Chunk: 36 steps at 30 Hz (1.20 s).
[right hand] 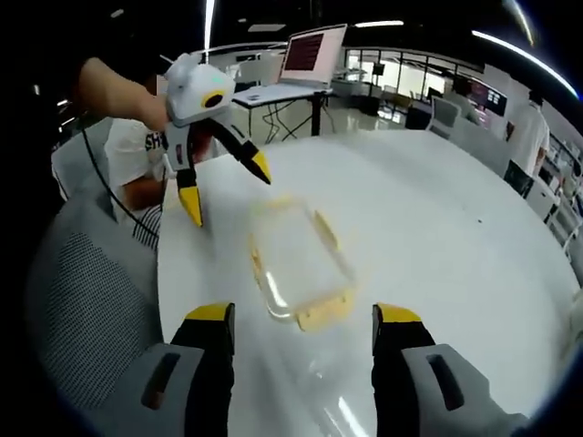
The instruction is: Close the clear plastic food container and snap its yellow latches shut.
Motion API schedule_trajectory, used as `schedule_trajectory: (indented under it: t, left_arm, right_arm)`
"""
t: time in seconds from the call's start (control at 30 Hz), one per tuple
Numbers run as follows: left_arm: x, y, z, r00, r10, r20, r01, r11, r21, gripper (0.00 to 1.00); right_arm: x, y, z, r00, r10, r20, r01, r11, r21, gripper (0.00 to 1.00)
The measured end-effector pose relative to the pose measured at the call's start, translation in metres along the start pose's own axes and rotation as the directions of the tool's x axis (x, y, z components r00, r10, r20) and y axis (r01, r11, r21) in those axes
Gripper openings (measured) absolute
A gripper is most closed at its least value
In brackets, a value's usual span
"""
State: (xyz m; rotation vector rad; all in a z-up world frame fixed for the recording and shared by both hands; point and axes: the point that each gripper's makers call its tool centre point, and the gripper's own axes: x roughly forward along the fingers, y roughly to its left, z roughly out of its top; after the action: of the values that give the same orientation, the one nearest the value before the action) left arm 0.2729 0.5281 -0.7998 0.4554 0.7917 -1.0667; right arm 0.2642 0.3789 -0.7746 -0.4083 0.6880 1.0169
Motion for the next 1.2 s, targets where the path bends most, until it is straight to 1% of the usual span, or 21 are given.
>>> schedule_trajectory:
  t: [0.1,0.23,0.3,0.43,0.6,0.7,0.93,1.07,1.13,1.2]
  left_arm:
    - [0.004,0.005,-0.007,0.999,-0.017,-0.041,0.019,0.999,0.044,0.67]
    - [0.008,0.011,-0.01,0.997,-0.032,-0.064,0.036,0.997,0.063,0.67]
    - [0.009,0.013,-0.01,0.996,-0.035,-0.077,0.041,0.996,0.077,0.66]
    - [0.013,0.018,-0.014,0.994,-0.054,-0.095,0.062,0.995,0.083,0.65]
    - [0.015,0.024,-0.016,0.992,-0.067,-0.111,0.079,0.991,0.107,0.64]
    - [0.016,0.028,-0.018,0.99,-0.069,-0.122,0.085,0.988,0.13,0.63]
    - [0.018,0.042,-0.023,0.987,-0.065,-0.145,0.088,0.984,0.155,0.6]
    - [0.02,0.046,-0.026,0.983,-0.063,-0.175,0.098,0.976,0.196,0.58]
    - [0.022,0.046,-0.028,0.978,-0.071,-0.198,0.114,0.97,0.213,0.58]
    - [0.023,0.047,-0.029,0.976,-0.074,-0.206,0.12,0.967,0.225,0.58]
  right_arm:
    - [0.005,0.001,-0.003,0.999,0.011,-0.033,-0.012,1.0,-0.025,0.58]
    - [0.011,0.002,-0.005,0.998,0.025,-0.063,-0.028,0.999,-0.045,0.57]
    - [0.012,0.0,-0.004,0.997,0.022,-0.067,-0.026,0.998,-0.051,0.54]
    - [0.017,-0.004,-0.004,0.997,0.022,-0.079,-0.026,0.999,-0.043,0.55]
    - [0.025,-0.005,-0.012,0.992,0.04,-0.123,-0.046,0.998,-0.044,0.55]
    - [0.028,-0.005,-0.016,0.987,0.055,-0.15,-0.063,0.997,-0.05,0.55]
    - [0.037,-0.009,-0.016,0.982,0.058,-0.179,-0.073,0.994,-0.077,0.54]
    - [0.042,-0.013,-0.019,0.973,0.061,-0.221,-0.09,0.988,-0.125,0.54]
    - [0.044,-0.014,-0.021,0.969,0.069,-0.238,-0.106,0.983,-0.147,0.55]
    - [0.045,-0.016,-0.025,0.96,0.079,-0.27,-0.128,0.977,-0.168,0.54]
